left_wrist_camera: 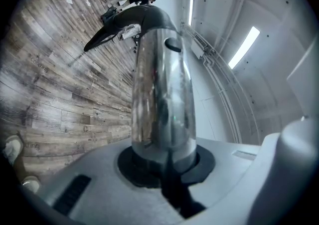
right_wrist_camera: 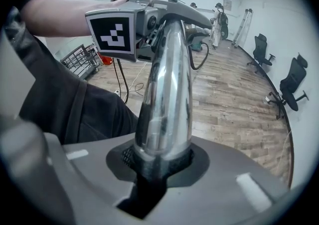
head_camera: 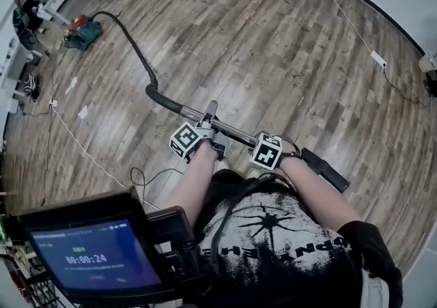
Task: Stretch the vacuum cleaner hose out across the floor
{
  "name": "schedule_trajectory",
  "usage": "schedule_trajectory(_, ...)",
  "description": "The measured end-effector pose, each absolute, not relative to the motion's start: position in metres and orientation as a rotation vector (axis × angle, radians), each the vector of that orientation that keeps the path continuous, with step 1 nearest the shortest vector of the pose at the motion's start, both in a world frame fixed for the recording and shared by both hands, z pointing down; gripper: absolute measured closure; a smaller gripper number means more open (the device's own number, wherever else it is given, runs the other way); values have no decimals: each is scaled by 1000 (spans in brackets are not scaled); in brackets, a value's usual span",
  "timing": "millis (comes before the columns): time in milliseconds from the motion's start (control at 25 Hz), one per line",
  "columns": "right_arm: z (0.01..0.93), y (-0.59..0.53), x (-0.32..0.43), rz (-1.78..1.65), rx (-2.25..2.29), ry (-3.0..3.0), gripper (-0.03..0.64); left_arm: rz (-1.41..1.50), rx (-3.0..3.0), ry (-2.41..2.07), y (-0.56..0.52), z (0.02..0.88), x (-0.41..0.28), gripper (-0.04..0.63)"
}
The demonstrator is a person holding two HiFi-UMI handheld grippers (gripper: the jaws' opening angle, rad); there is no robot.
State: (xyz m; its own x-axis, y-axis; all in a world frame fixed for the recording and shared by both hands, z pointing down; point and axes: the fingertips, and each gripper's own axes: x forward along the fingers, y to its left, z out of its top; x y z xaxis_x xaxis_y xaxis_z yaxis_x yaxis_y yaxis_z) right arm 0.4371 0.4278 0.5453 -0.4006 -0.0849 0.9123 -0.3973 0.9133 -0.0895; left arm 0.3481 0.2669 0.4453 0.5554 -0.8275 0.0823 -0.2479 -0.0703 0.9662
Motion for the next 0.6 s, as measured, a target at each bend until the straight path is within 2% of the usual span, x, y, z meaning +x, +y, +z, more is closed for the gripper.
schedule_trajectory(600, 550, 419, 446, 337, 545, -1846, 515, -517, 1631, -809, 251, 454, 372, 554)
